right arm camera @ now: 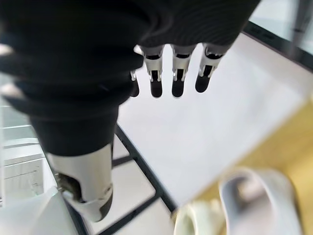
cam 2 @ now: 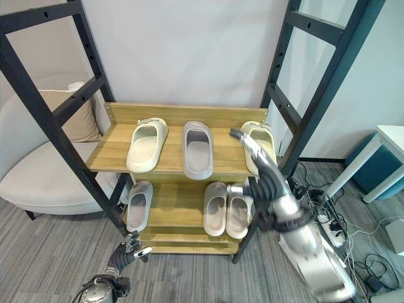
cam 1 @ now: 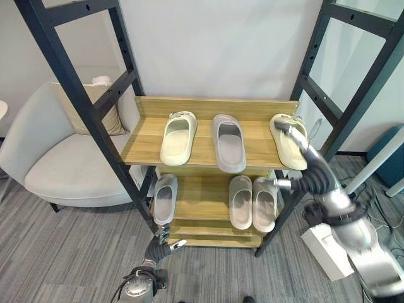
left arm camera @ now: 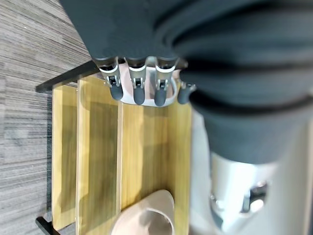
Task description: Arrange the slippers neatly on the shoe rack.
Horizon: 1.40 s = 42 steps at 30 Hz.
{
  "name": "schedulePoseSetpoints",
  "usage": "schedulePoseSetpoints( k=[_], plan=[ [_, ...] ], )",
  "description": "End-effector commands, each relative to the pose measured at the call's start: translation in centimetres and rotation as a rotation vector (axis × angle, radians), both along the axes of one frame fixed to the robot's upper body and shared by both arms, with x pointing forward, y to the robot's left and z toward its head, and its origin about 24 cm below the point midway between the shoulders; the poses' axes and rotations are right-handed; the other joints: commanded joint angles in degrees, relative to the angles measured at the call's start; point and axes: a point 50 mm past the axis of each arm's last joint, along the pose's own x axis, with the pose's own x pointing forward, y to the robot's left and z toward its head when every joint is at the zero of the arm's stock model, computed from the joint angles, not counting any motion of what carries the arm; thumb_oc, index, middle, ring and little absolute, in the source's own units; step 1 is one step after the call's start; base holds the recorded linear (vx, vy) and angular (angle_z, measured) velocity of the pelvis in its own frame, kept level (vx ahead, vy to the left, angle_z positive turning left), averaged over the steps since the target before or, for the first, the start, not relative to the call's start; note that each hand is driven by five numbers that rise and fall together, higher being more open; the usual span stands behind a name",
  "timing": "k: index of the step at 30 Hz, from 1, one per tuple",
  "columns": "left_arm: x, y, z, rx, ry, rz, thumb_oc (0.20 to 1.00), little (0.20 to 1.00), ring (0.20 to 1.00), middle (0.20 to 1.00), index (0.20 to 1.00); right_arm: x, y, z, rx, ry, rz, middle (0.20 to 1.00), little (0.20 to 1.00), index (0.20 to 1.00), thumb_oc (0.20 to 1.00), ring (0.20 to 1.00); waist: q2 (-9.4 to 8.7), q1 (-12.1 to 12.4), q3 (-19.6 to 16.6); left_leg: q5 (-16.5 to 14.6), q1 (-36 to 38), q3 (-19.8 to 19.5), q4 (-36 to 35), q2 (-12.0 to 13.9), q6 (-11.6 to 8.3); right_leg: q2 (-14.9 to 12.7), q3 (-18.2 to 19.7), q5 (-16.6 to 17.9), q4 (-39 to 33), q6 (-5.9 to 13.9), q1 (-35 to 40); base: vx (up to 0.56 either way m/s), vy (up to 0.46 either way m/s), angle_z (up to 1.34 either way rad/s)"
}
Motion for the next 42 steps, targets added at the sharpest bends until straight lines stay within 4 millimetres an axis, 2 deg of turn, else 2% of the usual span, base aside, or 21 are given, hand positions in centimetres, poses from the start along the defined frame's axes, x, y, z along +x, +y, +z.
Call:
schedulePoseSetpoints(
  k=[1, 5, 6, 8, 10, 11, 15, 17, 20, 32, 37, 38, 39, 40, 41, 42],
  plan=[
    [3.0, 0.0, 2.5, 0.007, -0.152, -0.035, 1.0, 1.0, 1.0, 1.0, 1.0, 0.9, -0.2, 1.7, -0.025, -0.122, -0.11, 1.0, 1.0, 1.0, 1.0, 1.0, -1.65, 1.83, 3.16, -4.43, 2.33, -1.47, 0.01, 0.54, 0.21, -1.89, -2.46, -7.19, 1.61, 1.75, 5.12, 0.01, 0.02, 0.12],
    [3.3, -0.7, 3.0, -0.009, -0.172, -0.089, 1.0, 1.0, 1.0, 1.0, 1.0, 4.0, 0.1, 2.2, -0.051, -0.107, -0.182, 1.0, 1.0, 1.0, 1.0, 1.0, -2.5, 4.2, 3.64, -4.41, 1.78, -2.68, 0.04, 0.2, 0.36, -1.99, -3.26, -7.18, 1.76, 1.76, 5.2, 0.0, 0.011, 0.15],
    [3.3, -0.7, 3.0, -0.009, -0.173, -0.089, 1.0, 1.0, 1.0, 1.0, 1.0, 4.0, 0.1, 2.2, -0.051, -0.108, -0.181, 1.0, 1.0, 1.0, 1.0, 1.0, -2.5, 4.16, 3.66, -4.41, 1.78, -2.68, 0.04, 0.2, 0.37, -1.99, -3.27, -7.19, 1.77, 1.76, 5.21, 0.01, 0.009, 0.14],
    [3.2, -1.3, 3.6, -0.033, -0.193, -0.152, 1.0, 1.0, 1.0, 1.0, 1.0, 5.8, -0.3, 2.0, -0.085, -0.072, -0.247, 1.0, 1.0, 1.0, 1.0, 1.0, -3.18, 6.27, 4.19, -4.42, 1.28, -3.75, 0.07, -0.32, 0.5, -1.96, -3.99, -7.22, 1.8, 1.84, 5.37, 0.01, 0.018, 0.21],
    [3.2, -1.4, 3.8, -0.038, -0.202, -0.163, 1.0, 1.0, 1.0, 1.0, 1.0, 6.2, -0.5, 1.9, -0.096, -0.067, -0.265, 1.0, 1.0, 1.0, 1.0, 1.0, -3.34, 6.63, 4.36, -4.43, 1.14, -3.97, 0.1, -0.43, 0.52, -1.98, -4.23, -7.24, 1.83, 1.88, 5.36, 0.01, 0.019, 0.23],
    [3.3, -1.4, 4.3, -0.031, -0.224, -0.197, 1.0, 1.0, 1.0, 1.0, 1.0, 7.0, -1.3, 1.9, -0.136, -0.058, -0.316, 1.0, 1.0, 1.0, 1.0, 1.0, -3.65, 7.72, 4.69, -4.4, 0.62, -4.68, 0.13, -0.68, 0.59, -2.16, -4.82, -7.24, 1.76, 2.02, 5.35, 0.01, 0.026, 0.15],
    [3.3, -1.4, 4.6, -0.022, -0.236, -0.219, 1.0, 1.0, 1.0, 1.0, 1.0, 7.4, -2.2, 2.0, -0.166, -0.06, -0.374, 1.0, 1.0, 1.0, 1.0, 1.0, -3.88, 8.44, 5.1, -4.37, 0.08, -5.27, 0.12, -0.99, 0.69, -2.32, -5.31, -7.21, 1.57, 2.22, 5.32, 0.01, 0.024, 0.13],
    [3.2, -1.0, 4.7, -0.002, -0.243, -0.224, 1.0, 1.0, 1.0, 1.0, 1.0, 7.5, -4.1, 1.5, -0.18, -0.042, -0.456, 1.0, 1.0, 1.0, 1.0, 1.0, -3.84, 8.98, 5.42, -4.44, -0.25, -5.69, 0.12, -1.34, 0.82, -2.53, -5.77, -7.2, 1.41, 2.4, 5.34, 0.01, 0.044, 0.11],
    [2.9, -0.5, 4.5, 0.013, -0.233, -0.216, 1.0, 1.0, 1.0, 1.0, 1.0, 7.6, -5.6, 0.9, -0.156, -0.013, -0.512, 1.0, 1.0, 1.0, 1.0, 1.0, -3.71, 9.17, 5.56, -4.55, -0.29, -5.83, 0.06, -1.61, 0.88, -2.71, -5.95, -7.06, 1.1, 2.5, 5.47, 0.0, 0.01, 0.01],
    [2.4, -0.3, 4.1, 0.019, -0.212, -0.202, 1.0, 1.0, 1.0, 1.0, 1.0, 7.5, -7.9, -0.9, -0.149, 0.087, -0.566, 1.0, 1.0, 1.0, 1.0, 1.0, -3.47, 8.87, 5.57, -4.89, -0.05, -5.19, 0.01, -1.67, 0.75, -2.86, -5.92, -6.81, 0.34, 2.51, 5.45, 0.0, 0.0, 0.0],
    [2.3, -0.4, 4.1, 0.019, -0.209, -0.21, 1.0, 1.0, 1.0, 1.0, 1.0, 8.1, -7.8, -0.9, -0.148, 0.108, -0.568, 1.0, 1.0, 1.0, 1.0, 1.0, -3.48, 9.08, 5.68, -4.83, -0.21, -5.16, 0.01, -1.67, 0.68, -2.81, -5.97, -6.79, 0.26, 2.56, 5.34, 0.0, 0.0, 0.0],
    [2.2, -0.5, 4.1, 0.021, -0.21, -0.218, 1.0, 1.0, 1.0, 1.0, 1.0, 8.7, -7.9, -0.6, -0.159, 0.117, -0.578, 0.821, 0.821, 0.821, 0.821, 0.821, -3.62, 9.42, 5.79, -4.79, -0.37, -5.29, 0.01, -1.65, 0.63, -2.78, -6.07, -6.75, 0.22, 2.57, 5.24, 0.0, 0.0, 0.0],
    [2.2, -0.5, 4.1, 0.02, -0.21, -0.222, 1.0, 1.0, 1.0, 1.0, 1.0, 9.1, -7.9, -0.2, -0.173, 0.117, -0.583, 0.589, 0.589, 0.589, 0.589, 0.589, -3.7, 9.62, 5.92, -4.75, -0.51, -5.36, 0.01, -1.65, 0.6, -2.77, -6.12, -6.72, 0.21, 2.58, 5.2, 0.0, 0.0, 0.0],
    [2.2, -0.5, 4.1, 0.019, -0.209, -0.224, 1.0, 1.0, 1.0, 1.0, 1.0, 9.7, -7.8, 0.3, -0.181, 0.124, -0.591, 0.256, 0.256, 0.256, 0.256, 0.256, -3.78, 9.86, 6.11, -4.68, -0.7, -5.5, 0.01, -1.7, 0.57, -2.78, -6.1, -6.64, 0.21, 2.57, 5.08, 0.0, 0.0, 0.0],
    [2.2, -0.5, 4.1, 0.02, -0.207, -0.224, 1.0, 1.0, 1.0, 1.0, 1.0, 10.0, -7.8, 0.4, -0.185, 0.133, -0.598, 0.2, 0.2, 0.2, 0.2, 0.2, -3.81, 10.06, 6.18, -4.66, -0.78, -5.59, 0.01, -1.7, 0.56, -2.77, -6.12, -6.62, 0.19, 2.55, 5.04, 0.0, 0.0, 0.0],
    [2.3, -0.4, 4.1, 0.021, -0.207, -0.222, 1.0, 1.0, 1.0, 1.0, 1.0, 10.3, -7.8, 0.5, -0.186, 0.141, -0.602, 0.2, 0.2, 0.2, 0.2, 0.2, -3.88, 10.2, 6.34, -4.63, -0.93, -5.65, 0.01, -1.71, 0.53, -2.74, -6.19, -6.58, 0.2, 2.55, 4.97, 0.0, 0.0, 0.0]
  ],
)
